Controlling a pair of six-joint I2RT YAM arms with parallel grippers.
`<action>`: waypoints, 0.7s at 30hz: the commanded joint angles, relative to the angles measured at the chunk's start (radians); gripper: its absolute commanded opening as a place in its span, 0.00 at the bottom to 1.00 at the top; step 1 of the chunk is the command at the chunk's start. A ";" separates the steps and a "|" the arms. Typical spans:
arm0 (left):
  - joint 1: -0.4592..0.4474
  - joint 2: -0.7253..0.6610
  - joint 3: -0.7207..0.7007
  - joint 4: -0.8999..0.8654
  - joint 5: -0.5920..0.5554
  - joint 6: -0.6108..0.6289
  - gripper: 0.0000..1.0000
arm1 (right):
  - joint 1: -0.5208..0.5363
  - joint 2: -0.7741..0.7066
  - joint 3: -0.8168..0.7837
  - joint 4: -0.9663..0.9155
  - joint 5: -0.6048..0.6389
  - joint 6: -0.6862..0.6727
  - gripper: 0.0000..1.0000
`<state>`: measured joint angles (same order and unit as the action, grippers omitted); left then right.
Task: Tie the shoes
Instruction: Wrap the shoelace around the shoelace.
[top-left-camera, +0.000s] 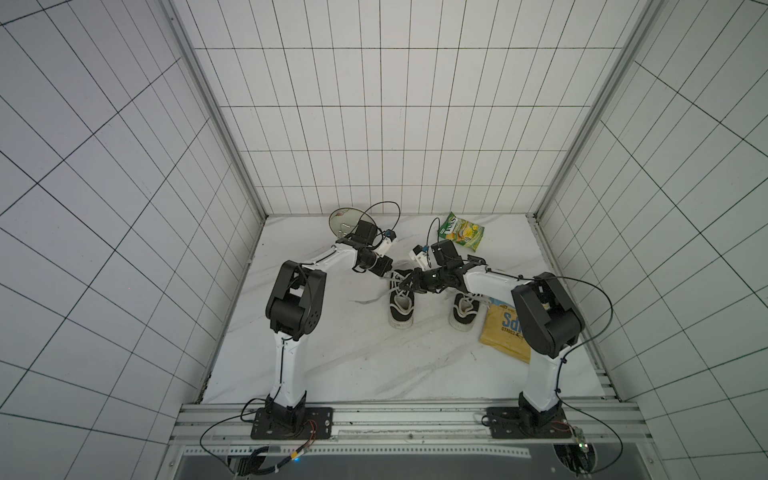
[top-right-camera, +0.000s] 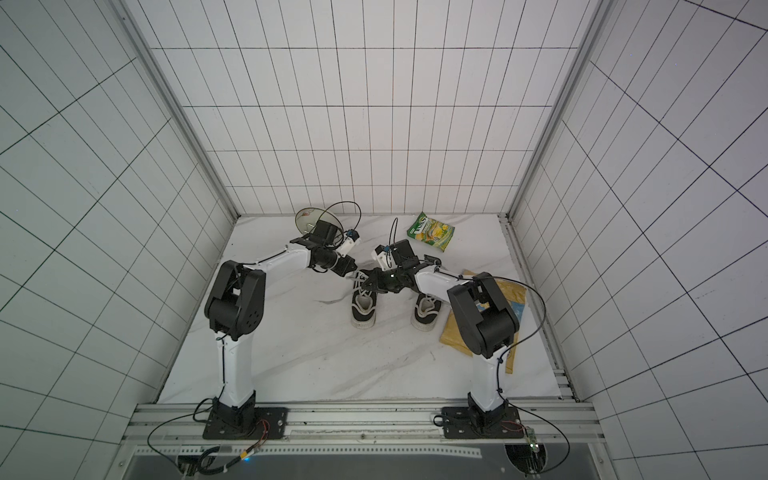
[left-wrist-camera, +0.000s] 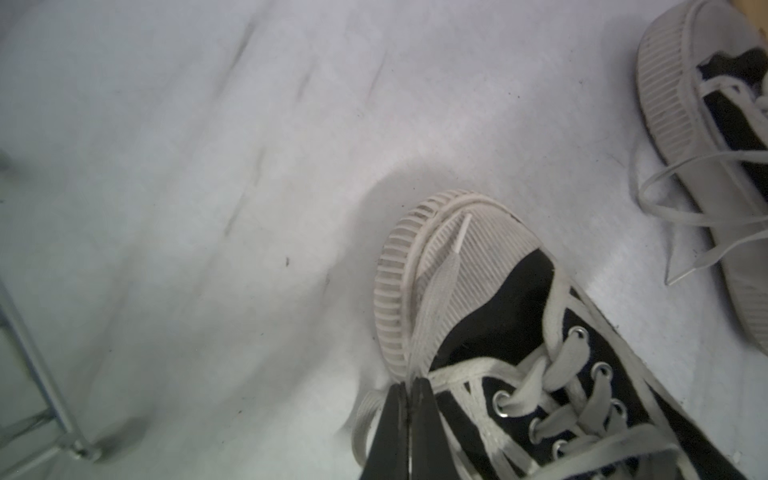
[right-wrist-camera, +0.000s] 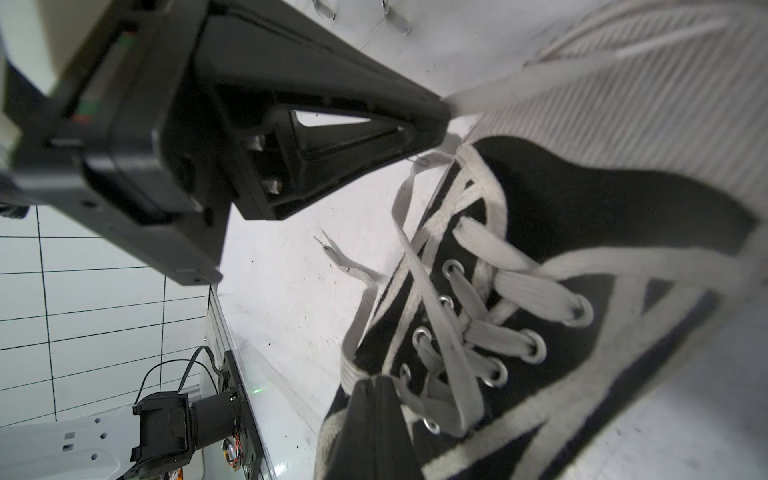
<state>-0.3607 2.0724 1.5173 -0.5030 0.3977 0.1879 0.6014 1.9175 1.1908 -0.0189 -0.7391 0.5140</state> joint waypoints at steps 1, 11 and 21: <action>0.037 -0.084 -0.042 0.060 0.032 -0.056 0.00 | -0.009 -0.035 -0.017 0.019 0.003 0.006 0.00; 0.057 -0.429 -0.359 -0.039 0.060 -0.133 0.00 | -0.032 -0.035 0.009 0.011 0.007 -0.007 0.00; -0.235 -0.608 -0.436 -0.094 0.163 -0.098 0.00 | -0.051 0.005 0.068 -0.026 -0.019 -0.037 0.00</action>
<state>-0.5365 1.4757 1.0584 -0.6216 0.5026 0.0765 0.5602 1.9171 1.2209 -0.0296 -0.7422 0.5014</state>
